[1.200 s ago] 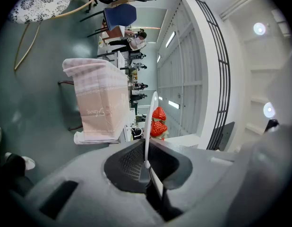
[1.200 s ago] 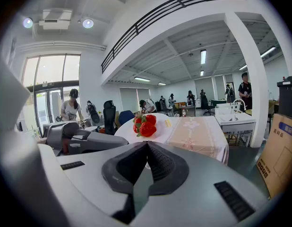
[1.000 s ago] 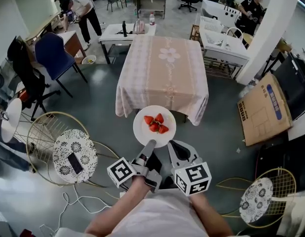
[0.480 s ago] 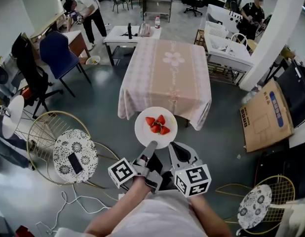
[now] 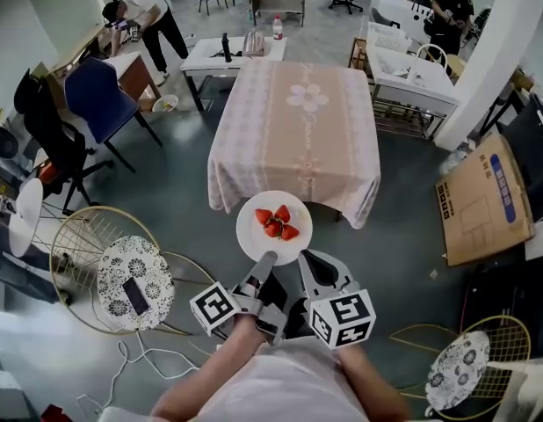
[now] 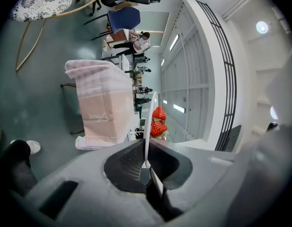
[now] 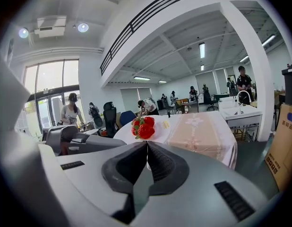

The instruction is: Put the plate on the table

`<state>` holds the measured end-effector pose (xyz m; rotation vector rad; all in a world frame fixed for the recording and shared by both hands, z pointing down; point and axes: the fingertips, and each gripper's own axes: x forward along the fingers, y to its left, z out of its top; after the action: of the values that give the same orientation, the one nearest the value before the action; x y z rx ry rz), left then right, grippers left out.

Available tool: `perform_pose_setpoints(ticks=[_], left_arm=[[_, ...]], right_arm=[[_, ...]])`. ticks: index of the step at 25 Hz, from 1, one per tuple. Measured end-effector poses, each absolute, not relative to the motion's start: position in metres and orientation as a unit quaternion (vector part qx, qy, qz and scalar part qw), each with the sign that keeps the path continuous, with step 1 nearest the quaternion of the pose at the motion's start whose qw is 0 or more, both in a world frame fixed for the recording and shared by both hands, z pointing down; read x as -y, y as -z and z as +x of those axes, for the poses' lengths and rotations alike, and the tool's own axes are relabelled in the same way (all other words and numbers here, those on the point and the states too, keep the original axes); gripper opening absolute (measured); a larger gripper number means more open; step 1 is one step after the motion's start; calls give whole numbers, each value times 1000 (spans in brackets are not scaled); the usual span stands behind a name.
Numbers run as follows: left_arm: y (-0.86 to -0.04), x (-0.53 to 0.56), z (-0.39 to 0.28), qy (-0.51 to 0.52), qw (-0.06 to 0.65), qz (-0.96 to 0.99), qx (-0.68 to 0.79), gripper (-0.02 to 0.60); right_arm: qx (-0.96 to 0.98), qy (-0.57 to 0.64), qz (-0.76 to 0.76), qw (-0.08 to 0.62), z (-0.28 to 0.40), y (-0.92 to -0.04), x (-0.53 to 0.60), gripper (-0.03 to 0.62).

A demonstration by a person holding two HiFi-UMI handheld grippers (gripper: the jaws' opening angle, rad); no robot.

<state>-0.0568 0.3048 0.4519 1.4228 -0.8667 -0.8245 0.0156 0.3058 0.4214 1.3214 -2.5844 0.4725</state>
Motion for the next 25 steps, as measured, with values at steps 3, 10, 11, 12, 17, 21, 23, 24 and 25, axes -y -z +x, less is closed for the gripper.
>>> perform_pose_setpoints(ticks=[3,10,11,12,17,21,23,24,25], left_arm=[[-456,-284,-48,350,602,611,376,18],[-460,-231,-34,346,605,603,389,18],[-459,-224,-29,345,604,603,390,18],[-459,-217,-25,344,604,602,392,18],[-456,-185,-7,345,605,594,402,18],[-455,-163,6,341,599,594,415,18],[-452,-155,15,338,596,597,417,18],[-451,-151,19,336,595,599,417,18],[-450,-148,22,336,595,599,417,18]], right_arm=[[872,-171,446,101,24,-427,-284,5],[874,-185,438,102,40,-432,-232,5],[874,-187,437,101,44,-432,-225,5],[874,-189,436,100,48,-431,-218,5],[878,-196,426,91,65,-428,-182,5],[883,-196,418,83,82,-425,-160,5],[884,-199,415,78,92,-423,-151,5],[885,-202,412,75,96,-424,-147,5],[887,-203,409,74,99,-424,-144,5]])
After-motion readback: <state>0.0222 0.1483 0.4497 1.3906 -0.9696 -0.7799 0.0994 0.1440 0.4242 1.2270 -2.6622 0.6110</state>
